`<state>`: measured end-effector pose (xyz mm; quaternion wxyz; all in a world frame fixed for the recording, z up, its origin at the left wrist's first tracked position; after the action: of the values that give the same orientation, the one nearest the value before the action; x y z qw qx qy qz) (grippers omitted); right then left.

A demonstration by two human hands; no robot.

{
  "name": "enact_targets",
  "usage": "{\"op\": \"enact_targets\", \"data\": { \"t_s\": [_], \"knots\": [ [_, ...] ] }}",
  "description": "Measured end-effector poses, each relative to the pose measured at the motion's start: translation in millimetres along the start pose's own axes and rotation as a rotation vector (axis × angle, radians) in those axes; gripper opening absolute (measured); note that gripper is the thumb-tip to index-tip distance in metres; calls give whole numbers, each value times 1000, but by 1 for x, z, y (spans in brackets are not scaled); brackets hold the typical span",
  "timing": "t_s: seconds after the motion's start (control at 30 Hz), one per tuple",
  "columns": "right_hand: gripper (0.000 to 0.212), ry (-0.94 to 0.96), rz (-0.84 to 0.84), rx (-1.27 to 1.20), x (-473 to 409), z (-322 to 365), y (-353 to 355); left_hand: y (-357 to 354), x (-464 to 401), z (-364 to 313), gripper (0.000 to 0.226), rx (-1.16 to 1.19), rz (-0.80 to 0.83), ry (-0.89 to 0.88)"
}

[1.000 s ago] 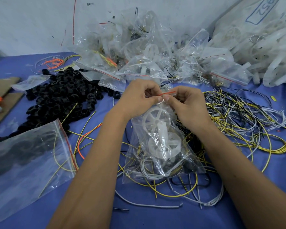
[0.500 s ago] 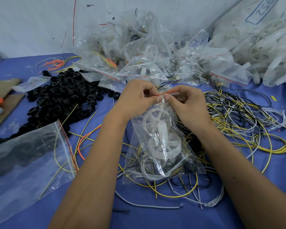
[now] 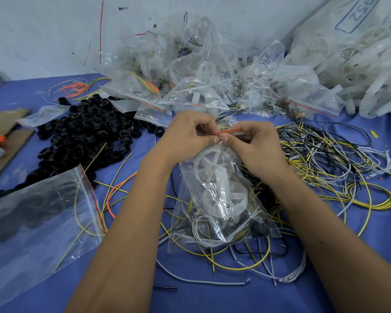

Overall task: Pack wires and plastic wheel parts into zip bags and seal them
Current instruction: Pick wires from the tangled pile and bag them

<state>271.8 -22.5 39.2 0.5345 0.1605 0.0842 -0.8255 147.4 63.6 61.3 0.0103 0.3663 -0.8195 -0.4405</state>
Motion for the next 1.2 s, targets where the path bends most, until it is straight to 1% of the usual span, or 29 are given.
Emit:
{"op": "enact_targets", "data": {
  "t_s": [0.07,0.17,0.2,0.4,0.53,0.73,0.8,0.9,0.97,1.1,1.2],
  "knots": [
    [7,4,5,0,1,0,-1,-1,0,1,28,6,7,1],
    [5,15,-13,-11,1,1,-1,0,0,4,10,18,-20,24],
    [5,19,-23,-6,0,1,1,1,0,5,9,19,-39,39],
    [3,28,-77,67,0,3,7,7,2,14,11,-1,-83,88],
    [2,38,-97,100,0,5,8,6,2,11,9,-29,-56,84],
    [9,74,31,171,2,10,-4,4,2,8,7,-36,-4,85],
    [12,83,15,176,1,9,-2,4,3,12,9,-24,0,96],
    [4,90,-22,200,0,8,2,8,5,19,18,-23,-19,123],
    [3,92,-25,230,0,7,2,7,5,19,21,-29,-9,120],
    [4,148,-16,341,0,11,1,5,3,13,17,-59,2,95],
    [7,240,44,417,2,20,-8,1,2,8,15,-58,23,72]
  ]
}}
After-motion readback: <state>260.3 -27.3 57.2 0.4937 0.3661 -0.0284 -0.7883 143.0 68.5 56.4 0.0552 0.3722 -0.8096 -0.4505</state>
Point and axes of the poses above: each hand's wrist, its own x-axis away from the middle knuckle, its own y-axis out of the back of the hand, z = x × y, the point moved 9 cm from there along -x, towards the middle knuckle, and after that the axes turned 12 degrees about -x, right-handed, at the moved point
